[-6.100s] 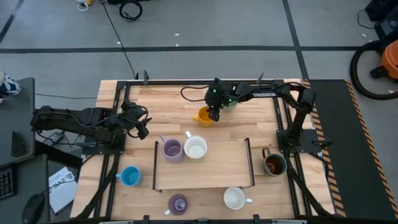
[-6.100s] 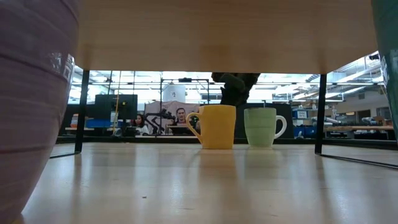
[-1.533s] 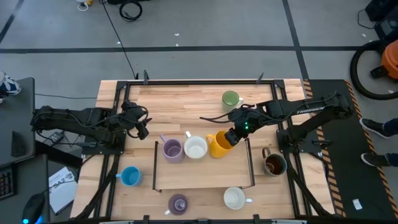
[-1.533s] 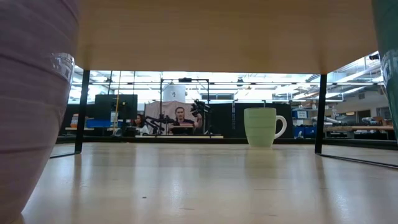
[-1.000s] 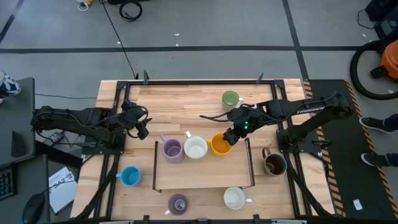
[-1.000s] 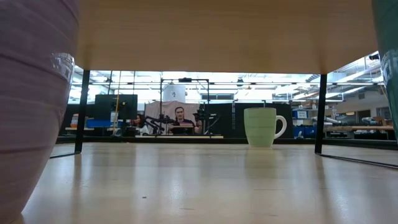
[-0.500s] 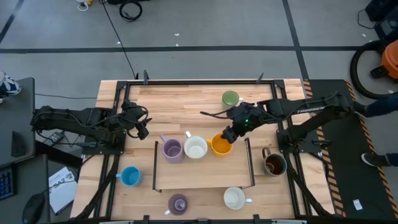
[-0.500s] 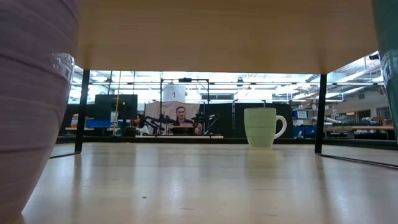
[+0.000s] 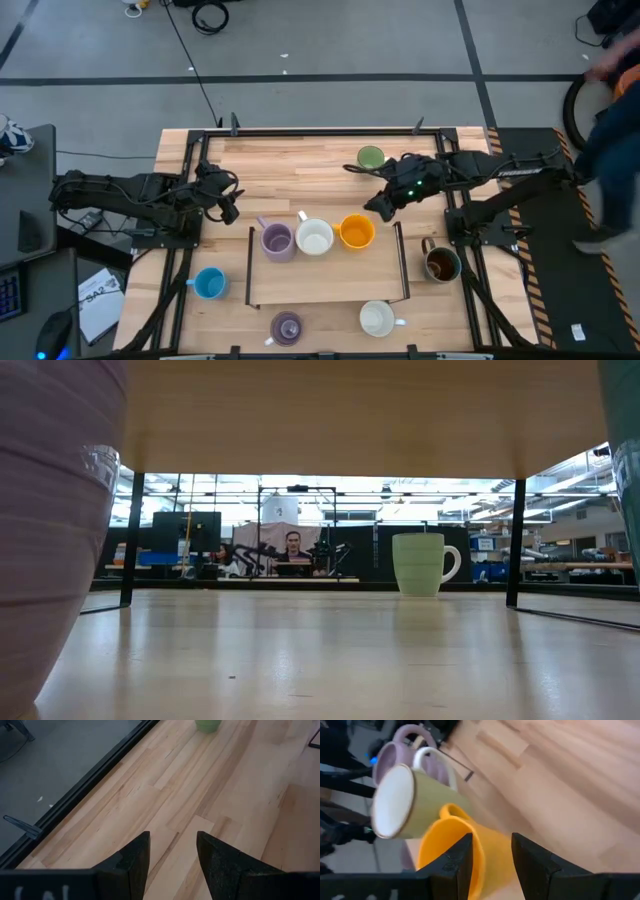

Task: Place coffee mugs
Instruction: Put the yellow mug on the shelf, then put the green mug on the shelf

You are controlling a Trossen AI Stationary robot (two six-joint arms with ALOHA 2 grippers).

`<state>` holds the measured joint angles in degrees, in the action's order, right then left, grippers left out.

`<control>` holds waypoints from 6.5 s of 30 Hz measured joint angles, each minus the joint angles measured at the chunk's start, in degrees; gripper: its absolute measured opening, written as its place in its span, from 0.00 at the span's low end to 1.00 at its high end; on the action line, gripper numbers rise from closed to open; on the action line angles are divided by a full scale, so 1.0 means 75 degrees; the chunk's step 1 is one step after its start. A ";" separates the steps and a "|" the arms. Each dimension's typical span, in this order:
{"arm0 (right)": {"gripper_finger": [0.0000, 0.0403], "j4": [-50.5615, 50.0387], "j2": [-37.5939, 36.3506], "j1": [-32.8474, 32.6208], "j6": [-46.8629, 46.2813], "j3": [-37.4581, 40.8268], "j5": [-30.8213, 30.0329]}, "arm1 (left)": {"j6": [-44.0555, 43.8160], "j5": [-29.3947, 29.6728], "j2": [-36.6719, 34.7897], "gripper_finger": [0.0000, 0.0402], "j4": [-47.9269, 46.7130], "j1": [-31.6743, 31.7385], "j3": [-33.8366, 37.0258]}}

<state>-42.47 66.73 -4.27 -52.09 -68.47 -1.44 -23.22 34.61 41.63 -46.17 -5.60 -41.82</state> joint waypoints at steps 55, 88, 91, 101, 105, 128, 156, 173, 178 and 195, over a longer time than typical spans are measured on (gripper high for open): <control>0.35 -0.0592 0.0545 -0.0972 -0.0444 0.0015 -0.0444 | -0.0012 -0.0316 -0.0003 0.42 0.0009 0.0002 0.0000; 0.35 -0.1781 0.1109 0.4628 0.0749 0.0012 -0.0734 | -0.0015 -0.0312 -0.0003 0.42 0.0009 0.0002 0.0000; 0.35 -0.1781 0.1419 0.4804 0.0745 0.0012 -0.0444 | -0.0015 -0.0312 -0.0003 0.42 0.0009 0.0002 0.0000; 0.35 -0.1776 0.2541 0.5137 0.0742 0.0012 -0.0255 | -0.0015 -0.0312 -0.0003 0.42 0.0011 0.0000 0.0000; 0.35 -0.1758 0.2976 0.5166 0.0743 0.0012 -0.0252 | -0.0012 -0.0312 0.0000 0.42 0.0009 0.0002 0.0000; 0.06 -0.1642 0.3842 0.5277 0.2364 0.0001 0.0569 | -0.0009 -0.0314 -0.0003 0.42 0.0011 0.0002 0.0000; 0.08 -0.3941 0.3600 0.5398 1.1048 -0.0886 -0.0070 | -0.0015 -0.0312 -0.0003 0.42 0.0012 0.0000 0.0000; 0.09 -0.3413 0.3594 0.4911 1.2370 -0.0886 -0.0284 | -0.0012 -0.0312 -0.0003 0.42 0.0009 0.0002 0.0002; 0.09 -0.3352 0.3594 0.4908 1.2370 -0.0886 -0.0276 | -0.0012 -0.0312 0.0000 0.42 0.0011 0.0002 0.0002; 0.10 -0.2904 0.3585 0.4884 1.1982 -0.0373 -0.0523 | -0.0012 -0.0315 -0.0003 0.42 0.0009 0.0000 0.0003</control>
<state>-64.26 93.62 32.36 37.78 -71.26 -5.37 -23.31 32.25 41.61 -46.10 -5.60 -41.80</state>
